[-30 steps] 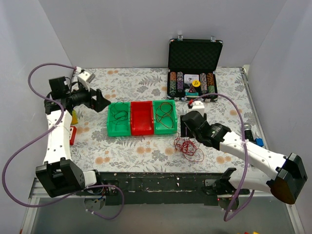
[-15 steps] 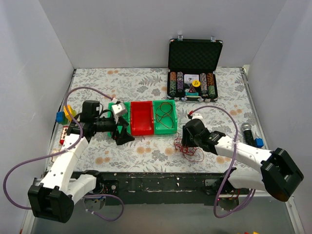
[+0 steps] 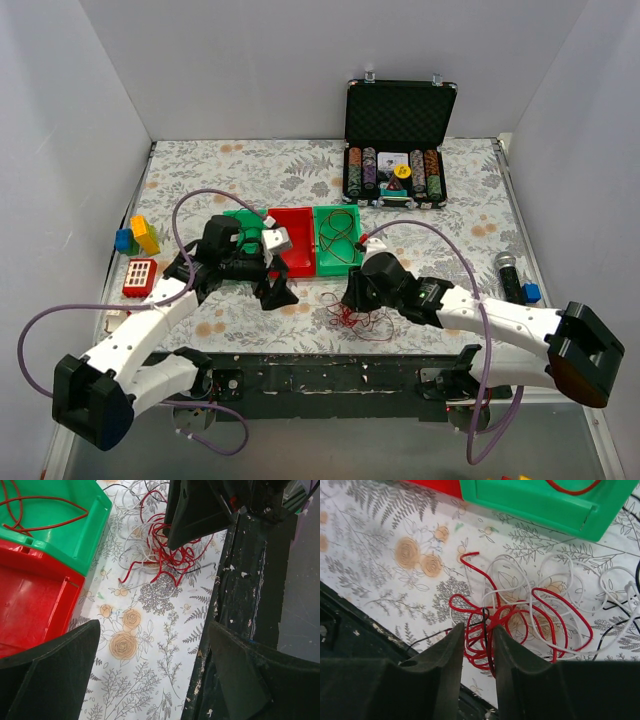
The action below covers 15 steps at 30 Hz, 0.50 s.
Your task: Untangle the cables
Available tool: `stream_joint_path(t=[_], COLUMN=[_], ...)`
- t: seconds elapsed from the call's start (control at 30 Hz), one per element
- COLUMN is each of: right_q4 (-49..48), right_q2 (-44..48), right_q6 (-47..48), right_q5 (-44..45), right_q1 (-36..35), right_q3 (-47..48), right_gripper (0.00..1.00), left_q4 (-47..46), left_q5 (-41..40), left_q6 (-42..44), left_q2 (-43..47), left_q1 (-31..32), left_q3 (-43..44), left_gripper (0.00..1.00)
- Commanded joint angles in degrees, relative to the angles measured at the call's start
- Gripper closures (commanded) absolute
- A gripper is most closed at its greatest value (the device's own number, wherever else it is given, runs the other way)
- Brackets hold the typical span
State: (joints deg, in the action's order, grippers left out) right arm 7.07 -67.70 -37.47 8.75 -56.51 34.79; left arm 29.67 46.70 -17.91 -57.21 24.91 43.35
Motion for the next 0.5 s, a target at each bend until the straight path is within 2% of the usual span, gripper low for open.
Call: stream_joint_path(t=[0.0,0.23,0.37,0.47], right_q4=[1.0,8.6,12.2,13.2], right_q2=[4.0,10.4,9.3,7.7], right_q6=[0.7,5.0,7.1,9.7], right_q5=[1.2,8.6,10.0,14.6], right_q1=[-0.4,2.8,7.8,9.0], right_q3=[3.9,8.8,9.4,8.7], right_gripper=[0.58,0.4,0.37,0.36], left_q4=[-3.7,-7.5,-8.4,-8.4], left_q5=[-2.2,-4.2,-5.3,-5.7], left_q6=[-0.5,-1.9,-1.5,-1.0], left_q2=[-2.8,-7.1,-7.8,-7.7], left_q1=[3.1,6.3,7.5,7.7], left_q3=[0.1,2.0,2.2,2.1], left_gripper=[0.11,0.1,0.1,0.1])
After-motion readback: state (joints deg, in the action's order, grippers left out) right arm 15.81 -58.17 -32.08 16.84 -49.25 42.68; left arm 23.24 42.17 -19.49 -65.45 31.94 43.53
